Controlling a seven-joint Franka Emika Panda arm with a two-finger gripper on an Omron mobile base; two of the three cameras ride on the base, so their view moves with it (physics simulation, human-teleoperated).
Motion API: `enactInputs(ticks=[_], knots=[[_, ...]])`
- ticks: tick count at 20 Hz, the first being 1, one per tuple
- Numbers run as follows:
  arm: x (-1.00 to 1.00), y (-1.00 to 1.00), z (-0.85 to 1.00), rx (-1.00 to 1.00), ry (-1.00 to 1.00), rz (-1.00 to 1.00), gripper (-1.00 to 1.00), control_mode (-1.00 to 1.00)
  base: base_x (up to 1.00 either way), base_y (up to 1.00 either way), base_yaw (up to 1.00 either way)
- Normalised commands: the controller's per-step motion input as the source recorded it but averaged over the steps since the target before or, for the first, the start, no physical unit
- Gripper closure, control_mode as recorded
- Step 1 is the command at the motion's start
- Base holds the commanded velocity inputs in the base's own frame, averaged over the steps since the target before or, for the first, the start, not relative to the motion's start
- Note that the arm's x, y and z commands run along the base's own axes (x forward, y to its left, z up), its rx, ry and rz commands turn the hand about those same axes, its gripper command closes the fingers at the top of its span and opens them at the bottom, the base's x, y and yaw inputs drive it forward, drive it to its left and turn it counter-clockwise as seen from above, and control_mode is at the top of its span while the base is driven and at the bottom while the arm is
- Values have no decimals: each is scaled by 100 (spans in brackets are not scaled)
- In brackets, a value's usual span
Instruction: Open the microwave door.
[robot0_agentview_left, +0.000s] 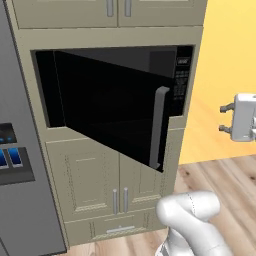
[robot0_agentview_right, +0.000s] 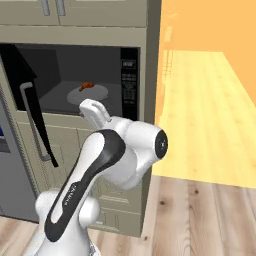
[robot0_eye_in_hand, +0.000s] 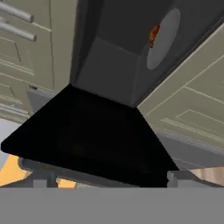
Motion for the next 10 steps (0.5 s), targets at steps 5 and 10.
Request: enactInputs(ticks=[5, 10], knots=[[100, 46, -5, 34, 14, 3, -100, -100, 0, 0, 0], [94, 78, 8, 1, 44, 6, -100, -100, 0, 0, 0]])
